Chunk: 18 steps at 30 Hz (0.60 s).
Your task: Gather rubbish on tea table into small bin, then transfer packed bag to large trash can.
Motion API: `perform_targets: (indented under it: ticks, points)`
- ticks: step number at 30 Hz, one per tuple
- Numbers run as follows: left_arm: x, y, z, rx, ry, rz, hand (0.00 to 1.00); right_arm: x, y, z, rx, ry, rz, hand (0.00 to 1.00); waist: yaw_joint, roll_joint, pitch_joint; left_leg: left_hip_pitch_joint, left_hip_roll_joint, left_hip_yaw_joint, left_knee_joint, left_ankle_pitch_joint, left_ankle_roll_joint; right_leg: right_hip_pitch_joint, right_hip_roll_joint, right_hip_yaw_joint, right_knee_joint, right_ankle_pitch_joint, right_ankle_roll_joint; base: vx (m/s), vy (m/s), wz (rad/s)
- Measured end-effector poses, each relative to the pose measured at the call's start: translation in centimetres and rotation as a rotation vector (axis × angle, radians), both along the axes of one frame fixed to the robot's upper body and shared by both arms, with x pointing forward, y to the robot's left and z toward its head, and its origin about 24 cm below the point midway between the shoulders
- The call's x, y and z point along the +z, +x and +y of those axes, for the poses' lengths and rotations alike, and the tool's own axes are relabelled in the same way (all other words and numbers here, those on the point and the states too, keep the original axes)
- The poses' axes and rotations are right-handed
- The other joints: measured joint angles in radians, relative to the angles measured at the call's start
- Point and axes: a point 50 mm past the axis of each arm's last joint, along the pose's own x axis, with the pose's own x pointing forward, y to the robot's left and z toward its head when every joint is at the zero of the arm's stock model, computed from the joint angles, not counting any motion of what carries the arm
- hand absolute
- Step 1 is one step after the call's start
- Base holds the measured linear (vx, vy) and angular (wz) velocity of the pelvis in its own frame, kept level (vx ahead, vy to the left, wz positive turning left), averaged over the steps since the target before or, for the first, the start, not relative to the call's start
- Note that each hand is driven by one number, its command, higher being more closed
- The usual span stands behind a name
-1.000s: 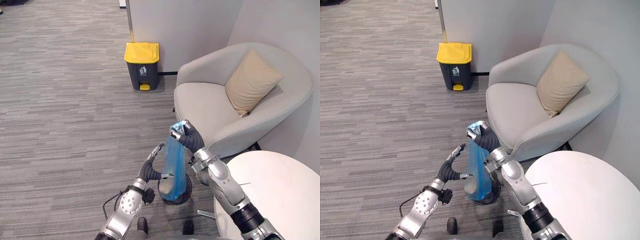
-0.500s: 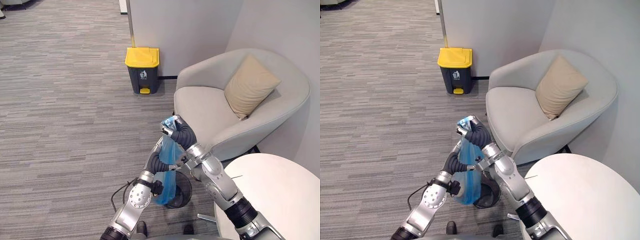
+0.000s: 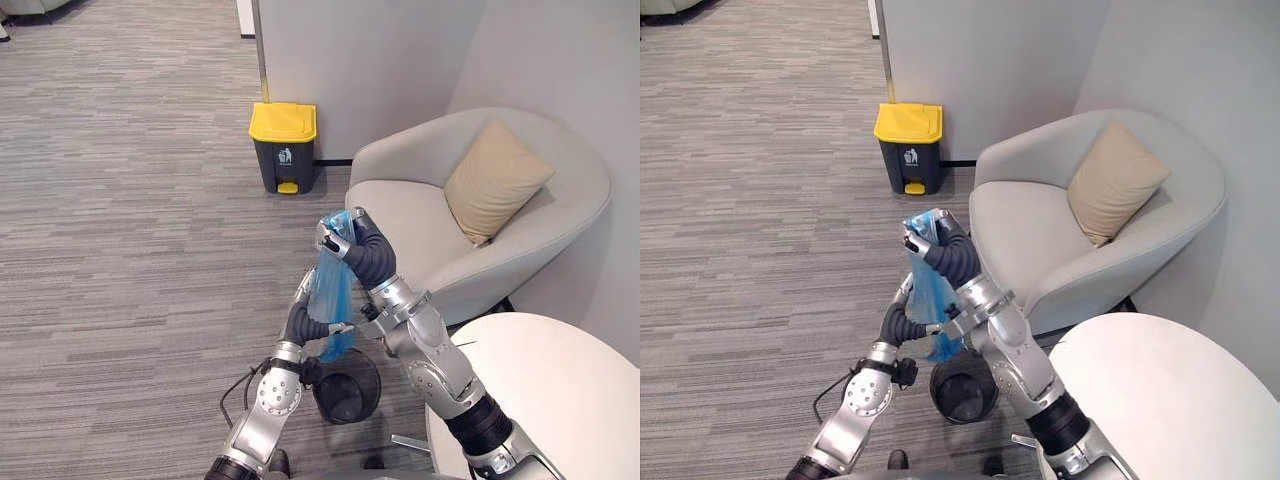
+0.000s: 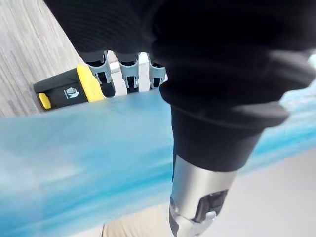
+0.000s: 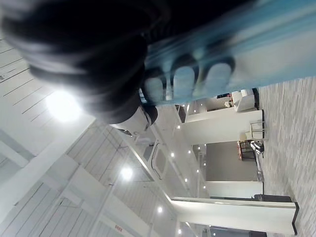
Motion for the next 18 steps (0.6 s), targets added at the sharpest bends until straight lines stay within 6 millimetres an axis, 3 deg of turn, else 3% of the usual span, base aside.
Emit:
perform_targets:
  ticks: [5, 18]
  points:
    - [-2.2, -0.7, 0.2, 0.016, 0.028, 0.103, 0.0, 0.6, 0.0, 0.3, -0.007, 0.032, -0.018, 1.0, 0.001, -0.001, -0.001, 0.0, 0.0, 0.0, 0.0, 0.0, 0.0, 0.0, 0.0, 0.0, 0.002, 0.0, 0.001, 0.0, 0.0, 0.0]
    - [-4.8, -1.7, 0.2, 0.004, 0.065, 0.218, 0.0, -0.5, 0.1, 1.0, 0.013, 0.0, 0.024, 1.0, 0.001, -0.006, -0.011, 0.0, 0.0, 0.0, 0.0, 0.0, 0.0, -0.001, -0.001, 0.001, 0.003, 0.0, 0.001, 0.0, 0.0, 0.0]
